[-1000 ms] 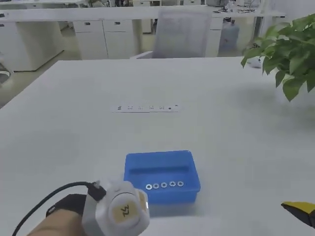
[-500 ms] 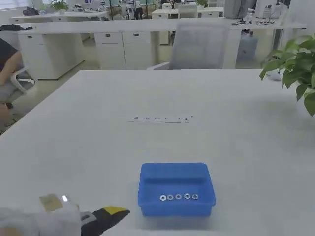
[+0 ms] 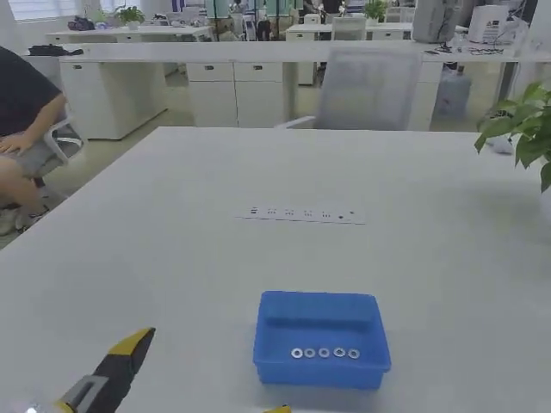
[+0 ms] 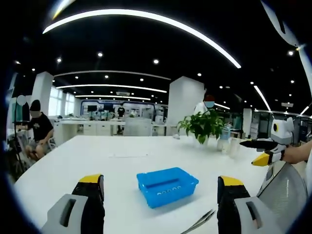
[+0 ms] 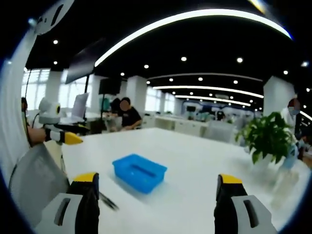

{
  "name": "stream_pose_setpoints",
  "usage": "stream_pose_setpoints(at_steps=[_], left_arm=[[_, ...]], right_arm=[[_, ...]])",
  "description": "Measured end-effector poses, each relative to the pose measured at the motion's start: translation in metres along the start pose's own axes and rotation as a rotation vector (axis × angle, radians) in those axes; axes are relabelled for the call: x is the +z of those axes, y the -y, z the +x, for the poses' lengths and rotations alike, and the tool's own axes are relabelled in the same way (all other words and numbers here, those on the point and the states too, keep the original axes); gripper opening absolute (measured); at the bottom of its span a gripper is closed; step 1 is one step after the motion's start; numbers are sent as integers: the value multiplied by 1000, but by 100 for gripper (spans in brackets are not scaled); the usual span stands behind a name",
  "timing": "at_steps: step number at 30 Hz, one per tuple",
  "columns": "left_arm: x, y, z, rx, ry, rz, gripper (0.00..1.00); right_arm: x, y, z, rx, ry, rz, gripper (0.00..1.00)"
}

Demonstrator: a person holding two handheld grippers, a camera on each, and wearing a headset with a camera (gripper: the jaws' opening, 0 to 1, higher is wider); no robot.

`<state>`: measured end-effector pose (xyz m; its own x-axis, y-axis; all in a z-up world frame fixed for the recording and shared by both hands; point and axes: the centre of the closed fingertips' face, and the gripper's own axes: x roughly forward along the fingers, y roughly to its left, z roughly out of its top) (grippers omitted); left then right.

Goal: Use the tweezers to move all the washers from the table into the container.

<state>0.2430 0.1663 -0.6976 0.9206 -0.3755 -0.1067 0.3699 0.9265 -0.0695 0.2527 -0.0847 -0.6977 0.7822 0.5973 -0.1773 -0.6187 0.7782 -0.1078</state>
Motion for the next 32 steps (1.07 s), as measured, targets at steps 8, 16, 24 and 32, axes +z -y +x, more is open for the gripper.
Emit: stream_pose_setpoints(at_steps=[8,16,24,32], left_arm=[[-8,-5,1,18,-28,-11,99],[-13,-5,1,24,-64,32,97],[-12,-8,0,29,-64,28,96],[-13,-12,-2,37,-64,18,95]], right_arm=[[-24,11,-5,-50,-120,-29,85],[-30,12,-5,-41,-134,1,87],[-27,21,-6,-62,-95,57,87],[-31,19,-5,-64,-106,62,86]])
